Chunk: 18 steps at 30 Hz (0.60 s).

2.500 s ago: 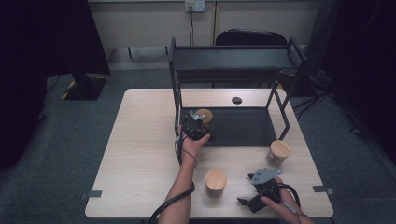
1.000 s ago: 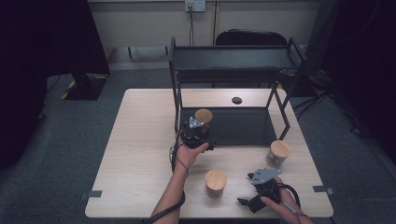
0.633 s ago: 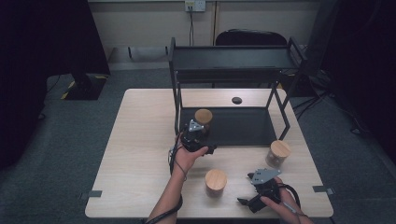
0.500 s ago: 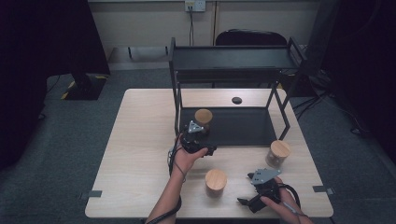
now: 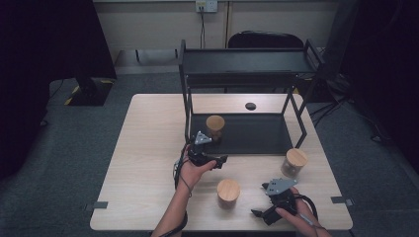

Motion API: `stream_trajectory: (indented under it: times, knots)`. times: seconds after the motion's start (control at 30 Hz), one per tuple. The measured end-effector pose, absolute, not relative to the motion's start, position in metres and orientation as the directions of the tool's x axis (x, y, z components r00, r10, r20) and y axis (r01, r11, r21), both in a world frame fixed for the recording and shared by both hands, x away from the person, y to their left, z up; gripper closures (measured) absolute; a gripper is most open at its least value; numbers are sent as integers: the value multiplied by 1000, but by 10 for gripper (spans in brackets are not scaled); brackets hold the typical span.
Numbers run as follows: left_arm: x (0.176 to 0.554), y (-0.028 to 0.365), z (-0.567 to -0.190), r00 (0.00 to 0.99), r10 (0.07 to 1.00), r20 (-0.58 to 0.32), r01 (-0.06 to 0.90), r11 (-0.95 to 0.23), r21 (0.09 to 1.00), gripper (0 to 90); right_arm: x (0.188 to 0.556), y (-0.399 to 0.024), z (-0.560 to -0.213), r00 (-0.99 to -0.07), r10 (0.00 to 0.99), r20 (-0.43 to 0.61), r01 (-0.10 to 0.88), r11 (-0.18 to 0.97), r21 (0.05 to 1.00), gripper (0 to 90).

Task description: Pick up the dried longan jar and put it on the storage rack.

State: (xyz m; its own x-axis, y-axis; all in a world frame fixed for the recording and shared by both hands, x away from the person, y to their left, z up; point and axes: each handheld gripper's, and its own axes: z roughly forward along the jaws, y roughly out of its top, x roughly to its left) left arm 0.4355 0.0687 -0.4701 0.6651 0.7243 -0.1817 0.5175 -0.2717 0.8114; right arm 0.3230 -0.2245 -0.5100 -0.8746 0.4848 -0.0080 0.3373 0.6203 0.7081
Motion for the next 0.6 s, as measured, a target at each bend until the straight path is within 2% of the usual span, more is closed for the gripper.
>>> stream_trajectory:
  times: [0.6]
  knots:
    - [427,85,-468,662,729,-175,517,-275,811,58,323,-224,-510,-875,484,-9,337,621,708,0]
